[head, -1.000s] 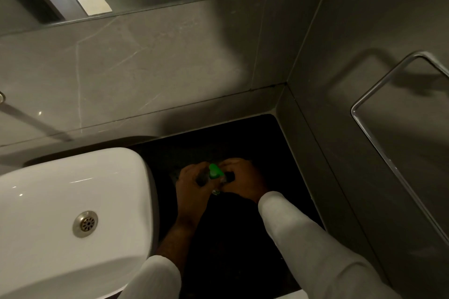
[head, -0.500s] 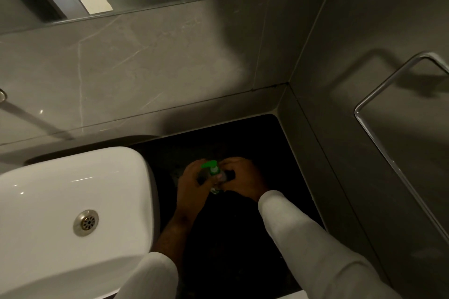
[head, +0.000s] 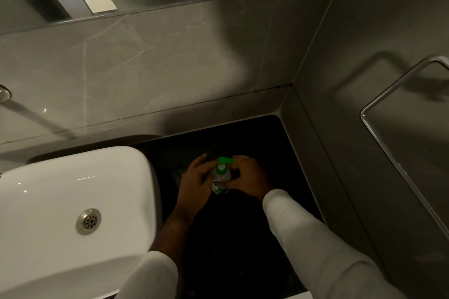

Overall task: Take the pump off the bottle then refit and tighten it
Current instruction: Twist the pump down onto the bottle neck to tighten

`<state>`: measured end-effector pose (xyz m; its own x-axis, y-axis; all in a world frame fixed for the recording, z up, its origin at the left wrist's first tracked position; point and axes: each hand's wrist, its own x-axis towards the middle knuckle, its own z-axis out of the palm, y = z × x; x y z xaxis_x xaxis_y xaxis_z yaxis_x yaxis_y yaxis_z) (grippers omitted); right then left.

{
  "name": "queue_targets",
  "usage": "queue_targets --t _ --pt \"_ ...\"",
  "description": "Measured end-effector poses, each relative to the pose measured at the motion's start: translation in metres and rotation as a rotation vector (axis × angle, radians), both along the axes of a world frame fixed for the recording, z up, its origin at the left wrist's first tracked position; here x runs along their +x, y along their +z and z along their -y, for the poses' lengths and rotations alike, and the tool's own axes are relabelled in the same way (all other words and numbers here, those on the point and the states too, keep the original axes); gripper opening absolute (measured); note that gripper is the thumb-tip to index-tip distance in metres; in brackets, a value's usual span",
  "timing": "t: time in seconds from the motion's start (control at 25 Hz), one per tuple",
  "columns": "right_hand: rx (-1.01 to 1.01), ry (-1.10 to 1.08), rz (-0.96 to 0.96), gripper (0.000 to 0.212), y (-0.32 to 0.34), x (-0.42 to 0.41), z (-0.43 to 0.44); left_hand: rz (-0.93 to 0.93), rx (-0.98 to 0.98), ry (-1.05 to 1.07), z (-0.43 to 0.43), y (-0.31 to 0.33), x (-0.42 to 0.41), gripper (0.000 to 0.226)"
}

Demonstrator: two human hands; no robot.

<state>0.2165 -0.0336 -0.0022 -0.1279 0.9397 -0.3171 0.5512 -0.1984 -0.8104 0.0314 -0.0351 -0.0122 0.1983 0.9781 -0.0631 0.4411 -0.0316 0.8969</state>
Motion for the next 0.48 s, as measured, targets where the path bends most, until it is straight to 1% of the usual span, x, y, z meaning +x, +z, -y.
queue_targets --t 0.08,0.12,0.2,0.32,0.4,0.48 --pt "-0.017 -0.02 0.018 0.055 -0.003 0.0 0.0 0.108 -0.064 -0.005 0.001 0.002 0.0 0.042" --pt "-0.029 -0.059 0.019 0.054 -0.003 -0.003 0.0 0.129 -0.051 0.029 0.003 0.004 0.002 0.04" --pt "-0.035 -0.088 0.05 0.053 -0.004 -0.005 -0.002 0.03 0.021 0.096 0.007 0.006 0.007 0.031" --pt "-0.023 0.001 0.056 0.054 -0.004 -0.002 -0.004 -0.058 0.086 0.087 0.001 -0.002 0.004 0.042" --pt "-0.028 -0.016 0.047 0.05 -0.007 -0.001 -0.003 -0.053 0.038 -0.006 -0.002 -0.005 0.002 0.042" --pt "-0.064 -0.137 -0.004 0.042 -0.009 -0.006 -0.002 0.004 0.024 0.01 0.001 -0.003 0.004 0.046"
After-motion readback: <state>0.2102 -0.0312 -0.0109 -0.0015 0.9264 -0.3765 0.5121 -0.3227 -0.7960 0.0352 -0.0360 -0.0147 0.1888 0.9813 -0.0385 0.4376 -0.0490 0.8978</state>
